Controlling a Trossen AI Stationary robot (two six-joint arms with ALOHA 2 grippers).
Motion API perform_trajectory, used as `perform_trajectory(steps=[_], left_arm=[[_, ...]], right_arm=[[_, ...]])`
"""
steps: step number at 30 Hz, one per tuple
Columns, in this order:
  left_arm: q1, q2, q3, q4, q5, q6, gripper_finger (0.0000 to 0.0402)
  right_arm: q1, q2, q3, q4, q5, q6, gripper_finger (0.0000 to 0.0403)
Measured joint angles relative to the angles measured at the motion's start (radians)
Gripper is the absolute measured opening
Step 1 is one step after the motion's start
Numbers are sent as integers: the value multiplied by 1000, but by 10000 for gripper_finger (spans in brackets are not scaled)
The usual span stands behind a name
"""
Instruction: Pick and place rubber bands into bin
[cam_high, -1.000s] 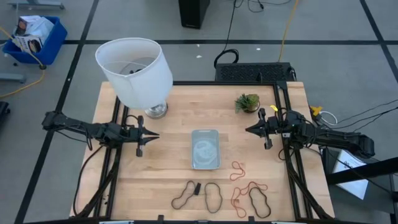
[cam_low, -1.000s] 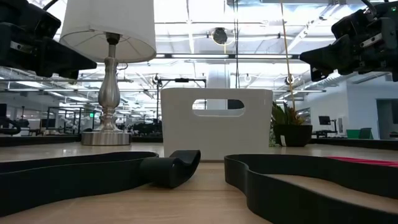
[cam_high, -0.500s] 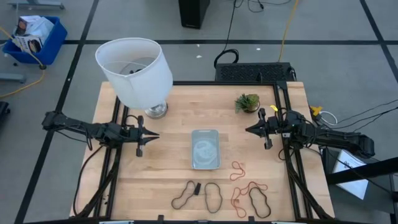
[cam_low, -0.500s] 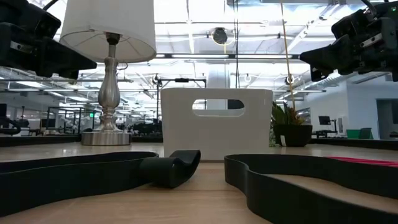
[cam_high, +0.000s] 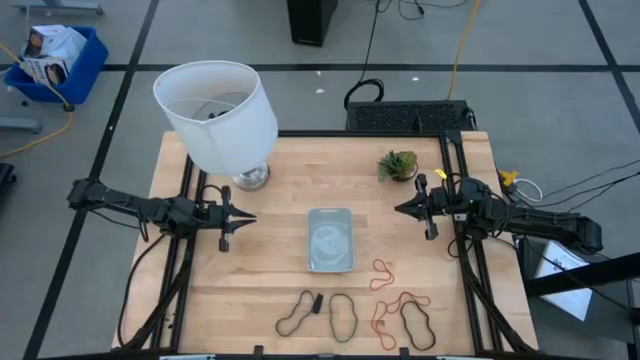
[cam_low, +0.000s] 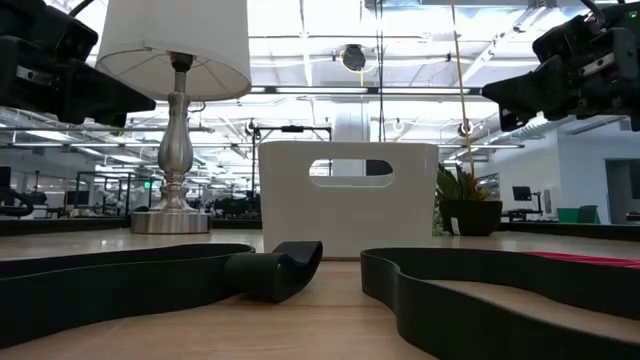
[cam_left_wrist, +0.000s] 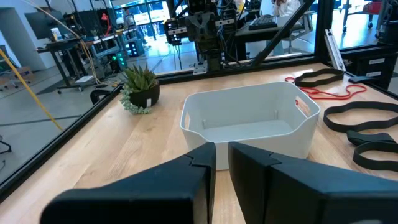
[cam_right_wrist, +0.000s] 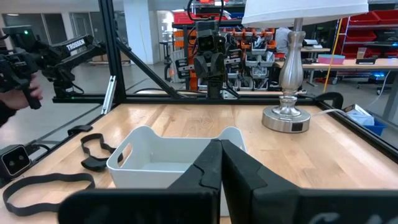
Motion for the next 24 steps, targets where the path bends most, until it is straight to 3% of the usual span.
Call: perform_trajectory(steps=[9, 20, 24], left_arm=[[0, 0, 0, 57, 0, -7, 51], [0, 0, 0, 93, 8, -270, 51], [0, 0, 0, 109, 8, -263, 51]], right_arm=[[0, 0, 0, 25, 0, 47, 0], [0, 0, 1, 82, 54, 15, 0], [12, 0, 53, 18, 105, 46, 10]])
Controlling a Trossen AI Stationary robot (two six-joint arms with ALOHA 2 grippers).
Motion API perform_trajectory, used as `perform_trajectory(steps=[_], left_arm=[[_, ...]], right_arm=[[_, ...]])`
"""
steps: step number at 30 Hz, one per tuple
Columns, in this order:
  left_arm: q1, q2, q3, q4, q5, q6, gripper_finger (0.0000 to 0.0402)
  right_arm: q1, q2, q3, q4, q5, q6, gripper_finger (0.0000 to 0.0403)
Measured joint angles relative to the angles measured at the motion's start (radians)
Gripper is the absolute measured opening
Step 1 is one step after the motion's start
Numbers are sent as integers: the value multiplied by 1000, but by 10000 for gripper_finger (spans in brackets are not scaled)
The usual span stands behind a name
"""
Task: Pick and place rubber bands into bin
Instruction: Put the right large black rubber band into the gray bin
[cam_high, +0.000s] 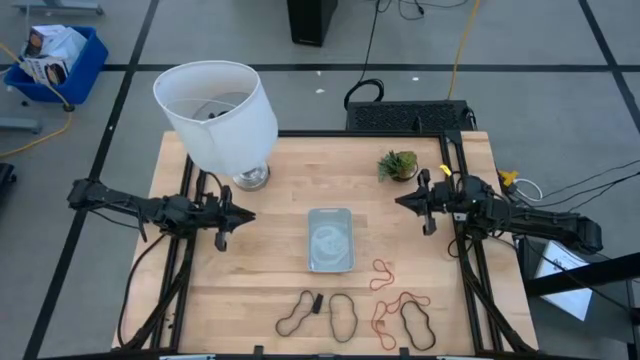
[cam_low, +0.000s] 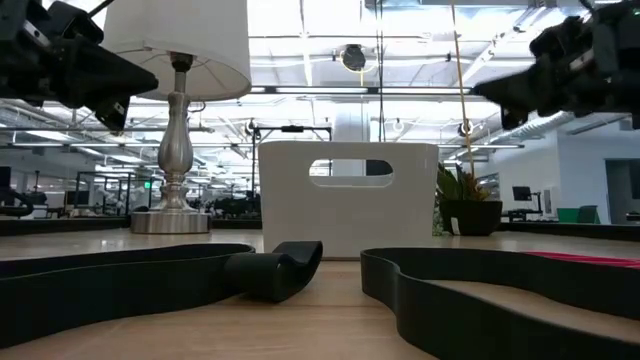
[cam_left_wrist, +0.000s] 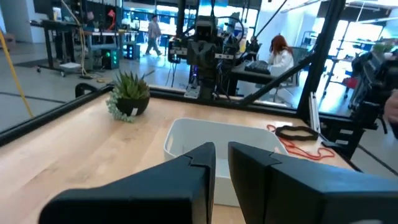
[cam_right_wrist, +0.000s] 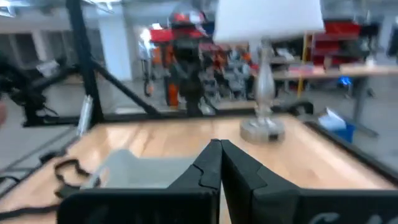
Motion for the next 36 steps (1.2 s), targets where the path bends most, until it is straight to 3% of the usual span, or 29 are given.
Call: perform_trajectory(steps=[3, 9, 15, 22, 32, 36], left_arm=[[0, 0, 0, -3, 0, 0, 51], [0, 0, 0, -5, 0, 7, 51], [0, 0, 0, -5, 0, 59, 51], [0, 0, 0, -5, 0, 60, 51], [0, 0, 0, -8, 0, -1, 51], [0, 0, 0, -16, 0, -1, 51]], right_arm=[[54, 5, 81, -147, 14, -3, 33], [223, 52, 271, -538, 209, 41, 99], [422, 171, 407, -724, 265, 207, 148], [643, 332, 474, -810, 263, 382, 160], [916, 529, 477, -780, 260, 747, 160], [1008, 605, 477, -703, 261, 752, 160]])
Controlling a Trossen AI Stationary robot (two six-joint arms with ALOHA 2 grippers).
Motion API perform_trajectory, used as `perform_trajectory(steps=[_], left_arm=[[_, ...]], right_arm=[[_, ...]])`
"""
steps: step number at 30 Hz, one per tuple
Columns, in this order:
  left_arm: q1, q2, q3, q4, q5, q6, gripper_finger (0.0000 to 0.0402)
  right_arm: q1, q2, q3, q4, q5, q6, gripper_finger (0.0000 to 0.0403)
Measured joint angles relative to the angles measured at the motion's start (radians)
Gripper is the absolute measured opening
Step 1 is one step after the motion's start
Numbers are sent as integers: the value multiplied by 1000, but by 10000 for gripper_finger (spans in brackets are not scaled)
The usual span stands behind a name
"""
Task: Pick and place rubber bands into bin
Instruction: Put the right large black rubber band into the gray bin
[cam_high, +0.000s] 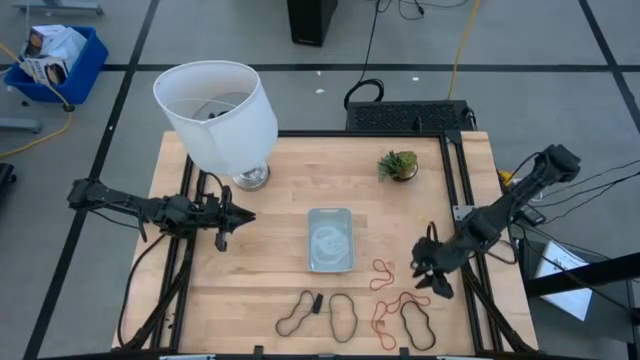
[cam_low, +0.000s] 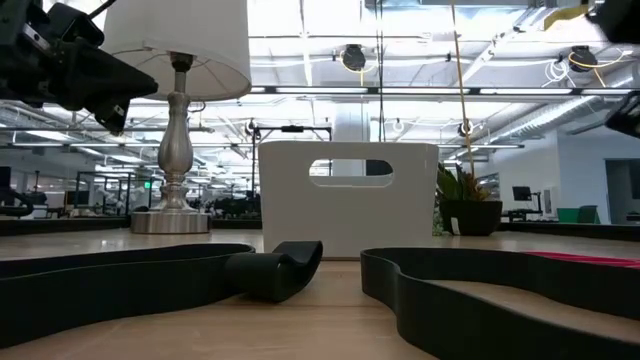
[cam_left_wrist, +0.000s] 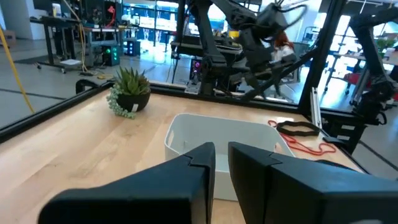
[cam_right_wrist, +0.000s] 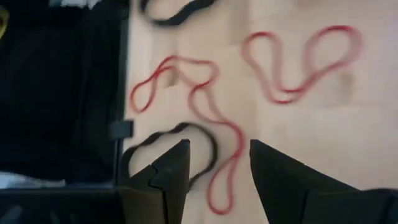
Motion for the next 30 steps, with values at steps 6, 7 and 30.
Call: perform_trajectory(steps=[6, 7, 30], left_arm=[[0, 0, 0, -29, 0, -9, 51], [0, 0, 0, -31, 0, -14, 51], [0, 0, 0, -37, -1, -20, 51]], right_arm=[[89, 102, 0, 115, 82, -120, 160], [95, 119, 0, 120, 85, -131, 160], [155, 462, 2, 354, 110, -356, 160]])
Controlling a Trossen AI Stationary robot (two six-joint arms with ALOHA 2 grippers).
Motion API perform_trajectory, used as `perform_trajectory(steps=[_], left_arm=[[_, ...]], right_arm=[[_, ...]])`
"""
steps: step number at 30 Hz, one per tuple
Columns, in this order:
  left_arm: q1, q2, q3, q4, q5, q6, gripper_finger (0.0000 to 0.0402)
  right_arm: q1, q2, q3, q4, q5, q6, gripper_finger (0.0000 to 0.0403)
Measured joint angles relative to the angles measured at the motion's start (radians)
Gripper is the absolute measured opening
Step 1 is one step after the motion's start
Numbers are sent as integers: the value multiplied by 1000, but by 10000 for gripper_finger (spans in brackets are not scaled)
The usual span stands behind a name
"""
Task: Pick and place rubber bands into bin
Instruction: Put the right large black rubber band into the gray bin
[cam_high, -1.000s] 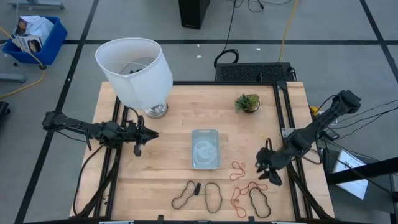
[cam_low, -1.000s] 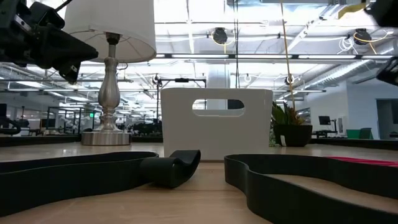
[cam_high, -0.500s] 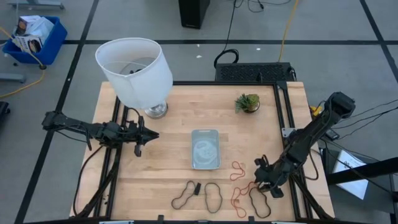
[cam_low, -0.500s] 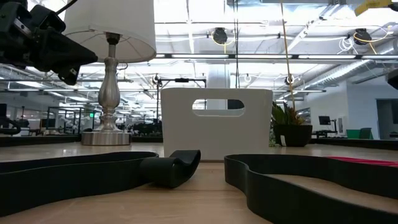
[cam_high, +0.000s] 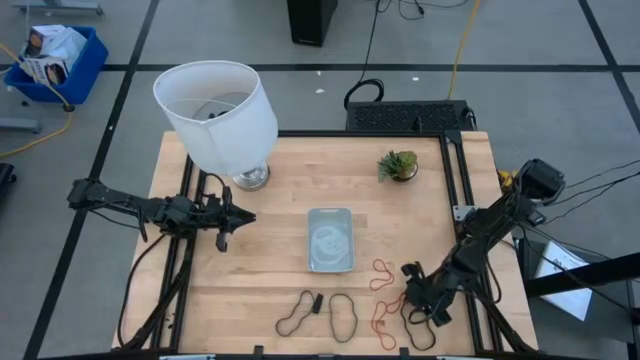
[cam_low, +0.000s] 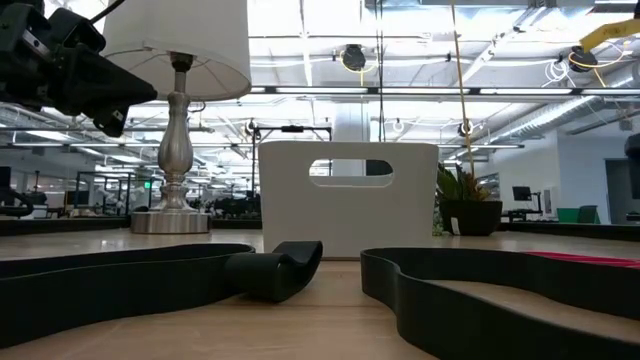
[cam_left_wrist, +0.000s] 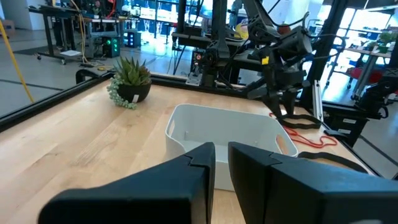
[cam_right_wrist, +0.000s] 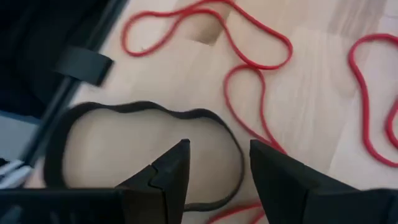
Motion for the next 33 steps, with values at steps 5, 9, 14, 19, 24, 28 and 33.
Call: perform_trajectory(steps=[5, 9, 14, 19, 24, 28, 33], left_arm=[[0, 0, 0, -6, 0, -7, 51], [0, 0, 0, -7, 0, -25, 51], [0, 0, 0, -10, 0, -27, 51], [0, 0, 0, -37, 0, -27, 51], [0, 0, 0, -60, 0, -27, 51], [0, 0, 0, -60, 0, -27, 51], [0, 0, 0, -60, 0, -27, 51]], right_arm=[[0, 50, 1, 5, 23, -10, 160], [7, 82, 3, 25, 33, -11, 160], [15, 88, 3, 24, 44, -10, 137], [13, 89, 3, 19, 61, 8, 65], [13, 89, 2, 22, 53, 10, 8], [12, 80, 17, -8, 48, 24, 3], [8, 33, 143, -267, 18, -14, 2]])
